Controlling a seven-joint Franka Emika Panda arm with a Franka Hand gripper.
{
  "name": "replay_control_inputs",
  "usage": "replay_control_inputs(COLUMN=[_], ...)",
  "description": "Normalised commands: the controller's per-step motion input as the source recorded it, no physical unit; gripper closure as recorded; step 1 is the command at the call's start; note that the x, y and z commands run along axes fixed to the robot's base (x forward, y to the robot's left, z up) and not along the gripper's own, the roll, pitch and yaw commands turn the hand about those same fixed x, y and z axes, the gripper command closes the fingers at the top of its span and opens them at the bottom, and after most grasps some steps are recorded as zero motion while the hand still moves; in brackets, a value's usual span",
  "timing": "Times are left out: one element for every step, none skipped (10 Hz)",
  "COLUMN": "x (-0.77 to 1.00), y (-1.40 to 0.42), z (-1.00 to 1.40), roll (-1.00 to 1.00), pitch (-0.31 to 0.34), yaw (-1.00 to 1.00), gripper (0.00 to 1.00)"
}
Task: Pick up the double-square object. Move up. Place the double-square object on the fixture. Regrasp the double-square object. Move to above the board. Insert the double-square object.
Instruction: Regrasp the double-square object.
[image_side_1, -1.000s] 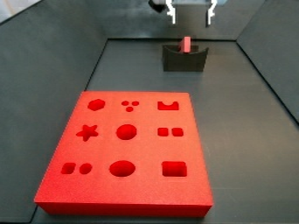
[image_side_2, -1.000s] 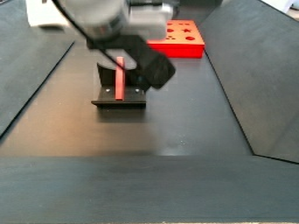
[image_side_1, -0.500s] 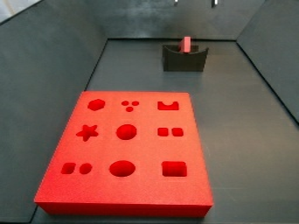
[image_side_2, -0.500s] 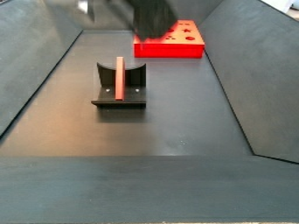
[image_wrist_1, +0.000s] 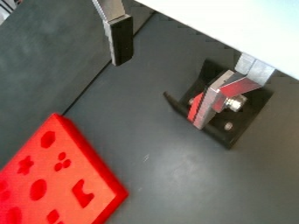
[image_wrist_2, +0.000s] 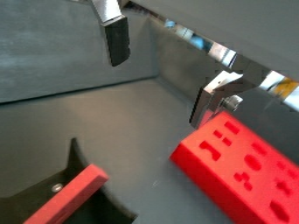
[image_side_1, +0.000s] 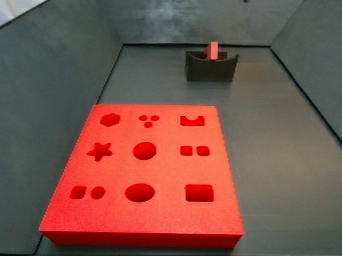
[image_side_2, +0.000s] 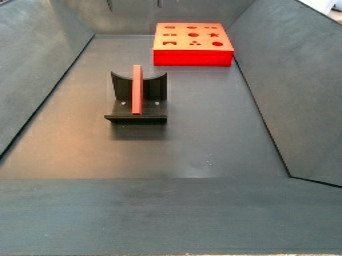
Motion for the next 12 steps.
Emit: replay_control_inputs(x=[-0.02,-0.02,-0.03,-0.02,-0.02,-0.02,-0.01,-0.01,-0.01,0.0,0.02,0.03], y=[-0.03,-0.03,-0.03,-0.02,-0.02,-0.02,-0.02,-0.02,-0.02,-0.02,-0.02,-0.02], z=[0.01,0.01,0.01,0.0,0.0,0.01,0.01,0.01,0.01,0.01,0.0,-0.01], roll=[1.0,1.0,1.0,1.0,1.0,1.0,1.0,1.0,1.0,1.0,1.0,1.0], pitch=[0.056,0.054,0.048,0.043,0.037,0.035,0.032,0.034,0.038,0.044,0.053,0.058], yaw=[0.02,0.02,0.02,0.02,0.02,0.02,0.02,0.02,0.02,0.02,0.03,0.03], gripper=[0.0,0.0,0.0,0.0,0.0,0.0,0.0,0.0,0.0,0.0,0.0,0.0])
